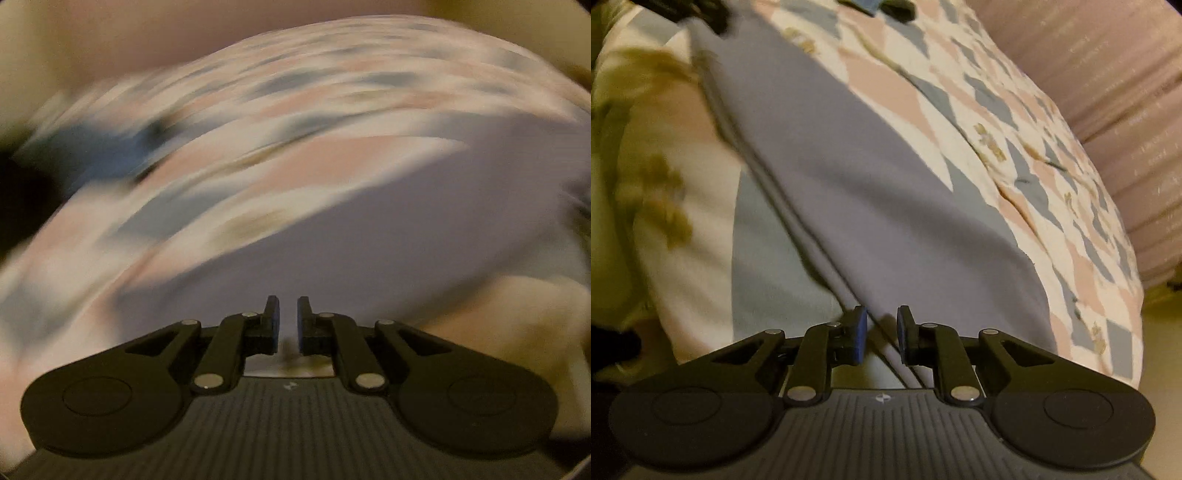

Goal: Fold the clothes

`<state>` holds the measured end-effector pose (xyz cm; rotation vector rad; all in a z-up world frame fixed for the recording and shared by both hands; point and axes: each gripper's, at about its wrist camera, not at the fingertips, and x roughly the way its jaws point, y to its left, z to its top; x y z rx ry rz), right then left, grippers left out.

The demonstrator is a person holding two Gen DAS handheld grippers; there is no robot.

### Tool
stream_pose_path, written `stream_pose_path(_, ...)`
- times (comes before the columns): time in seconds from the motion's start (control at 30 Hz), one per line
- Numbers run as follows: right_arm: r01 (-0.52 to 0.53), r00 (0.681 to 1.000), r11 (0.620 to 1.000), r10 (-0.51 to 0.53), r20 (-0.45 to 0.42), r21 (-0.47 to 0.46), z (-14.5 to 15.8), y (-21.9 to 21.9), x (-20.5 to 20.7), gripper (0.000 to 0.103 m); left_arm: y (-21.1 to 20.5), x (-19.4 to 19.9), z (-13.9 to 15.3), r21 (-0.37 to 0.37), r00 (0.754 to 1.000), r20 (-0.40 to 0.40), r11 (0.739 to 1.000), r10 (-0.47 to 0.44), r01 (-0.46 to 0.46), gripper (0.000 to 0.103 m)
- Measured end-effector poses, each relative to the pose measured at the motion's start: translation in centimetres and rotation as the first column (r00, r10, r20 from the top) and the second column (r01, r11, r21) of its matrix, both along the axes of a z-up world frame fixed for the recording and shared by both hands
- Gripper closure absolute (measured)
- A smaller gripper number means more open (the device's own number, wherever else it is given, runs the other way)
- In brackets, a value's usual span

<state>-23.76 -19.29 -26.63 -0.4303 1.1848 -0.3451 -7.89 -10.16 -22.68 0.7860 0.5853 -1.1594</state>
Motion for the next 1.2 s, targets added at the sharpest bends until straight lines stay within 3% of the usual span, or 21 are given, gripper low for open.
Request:
stream_pose_path(0.1,-0.028,1.0,0.999,0.027,-0.014,-0.034,-0.6,0.0,-0.9,0.087,-3.3,-5.9,-0.9,0.006,0.969,0.042,0.97,-0.244,0.244,0.093)
stream_pose_path(0.27,-0.051,0.999,0.998,0.051,-0.007,-0.048,-1.5,-0.6,-2.0,0.086,-5.5,-9.6,-2.9,0.067,0.927,0.093,0.931,-0.363,0.358,0.093)
stream_pose_path(0.5,-0.058,0.996,0.998,0.059,0.064,-0.009,0.1,-1.5,-3.2,0.084,-6.2,-10.9,-4.0,0.136,0.898,0.153,0.909,-0.413,0.394,0.093)
stream_pose_path(0.73,-0.09,0.996,0.995,0.091,0.024,-0.038,-1.5,-2.4,-4.0,0.084,-7.0,-11.7,-4.6,0.186,0.881,0.18,0.894,-0.438,0.407,0.093)
stream_pose_path(0.77,-0.102,0.994,0.994,0.104,0.027,-0.042,-1.6,-2.4,-4.1,0.086,-7.0,-11.7,-4.7,0.191,0.879,0.189,0.895,-0.437,0.404,0.093)
stream_pose_path(0.8,-0.115,0.993,0.992,0.116,0.03,-0.046,-1.7,-2.4,-4.3,0.097,-7.0,-11.8,-4.9,0.196,0.878,0.2,0.895,-0.436,0.4,0.093)
stream_pose_path(0.83,-0.127,0.991,0.991,0.129,0.033,-0.05,-1.9,-2.4,-4.4,0.103,-7.0,-11.9,-5.0,0.199,0.877,0.208,0.896,-0.434,0.396,0.101)
stream_pose_path(0.97,-0.144,0.986,0.986,0.149,0.068,-0.085,-0.9,-2.4,-5.4,0.103,-6.3,-12.3,-4.4,0.18,0.862,0.262,0.9,-0.433,0.397,0.101)
stream_pose_path(1.13,-0.169,0.985,0.985,0.169,0.011,-0.027,-2.8,-2.1,-6.1,0.103,-5.7,-13.4,-6.6,0.258,0.835,0.271,0.872,-0.478,0.415,0.102)
stream_pose_path(1.2,-0.143,0.989,0.99,0.142,0.031,0.021,-1.9,-2.7,-6.1,0.099,-6.0,-13.3,-6.1,0.258,0.848,0.251,0.877,-0.467,0.406,0.101)
